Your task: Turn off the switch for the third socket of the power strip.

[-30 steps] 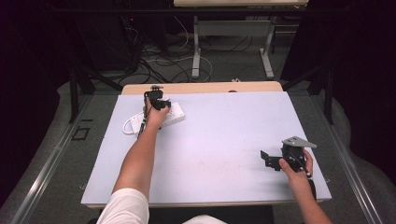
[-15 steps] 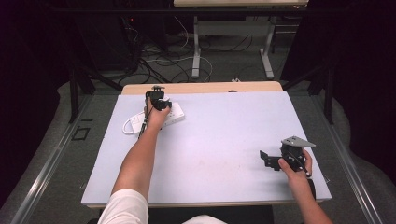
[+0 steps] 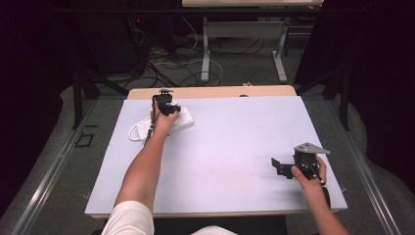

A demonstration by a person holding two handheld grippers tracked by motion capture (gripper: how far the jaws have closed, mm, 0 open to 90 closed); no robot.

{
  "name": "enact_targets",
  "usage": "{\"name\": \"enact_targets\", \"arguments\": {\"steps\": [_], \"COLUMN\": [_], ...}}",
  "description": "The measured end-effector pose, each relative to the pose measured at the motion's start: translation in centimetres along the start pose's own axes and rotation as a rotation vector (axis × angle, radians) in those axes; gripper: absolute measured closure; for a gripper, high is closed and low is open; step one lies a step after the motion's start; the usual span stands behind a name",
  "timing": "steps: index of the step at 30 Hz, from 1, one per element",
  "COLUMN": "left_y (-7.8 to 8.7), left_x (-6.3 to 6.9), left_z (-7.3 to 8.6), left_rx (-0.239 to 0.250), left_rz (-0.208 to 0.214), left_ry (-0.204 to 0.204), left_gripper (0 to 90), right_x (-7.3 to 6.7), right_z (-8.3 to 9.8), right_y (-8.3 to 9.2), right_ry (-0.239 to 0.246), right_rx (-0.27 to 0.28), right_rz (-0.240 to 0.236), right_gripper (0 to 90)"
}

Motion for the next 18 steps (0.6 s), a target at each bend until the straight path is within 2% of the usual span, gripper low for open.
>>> {"name": "enact_targets", "arguments": {"steps": [9,18], "left_y": [0.7,1.8], "left_x": [0.7,1.6], "left_z": [-0.2,-0.7], "left_rx": [-0.001,0.015], "left_rz": [0.009,0.014], "left_ry": [-0.015,-0.057], "left_gripper": [76.7,68.0], "right_x": [0.0,-0.1], "right_z": [0.0,-0.1], "right_y": [-0.1,0.0], "right_ry": [0.008,0.01], "right_rx": [-0.002,0.003], "right_rz": [-0.011,-0.023], "right_gripper": [0.0,0.0]}}
Point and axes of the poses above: each handheld gripper's, and its own axes: y roughly backward along the jaws, z roughly out of its underside, x roughly to its right, the point moved 1 cm from there along -y, roughly forward along the jaws, and after that the axes turned 14 degrees about -y, right-handed, at the moved point
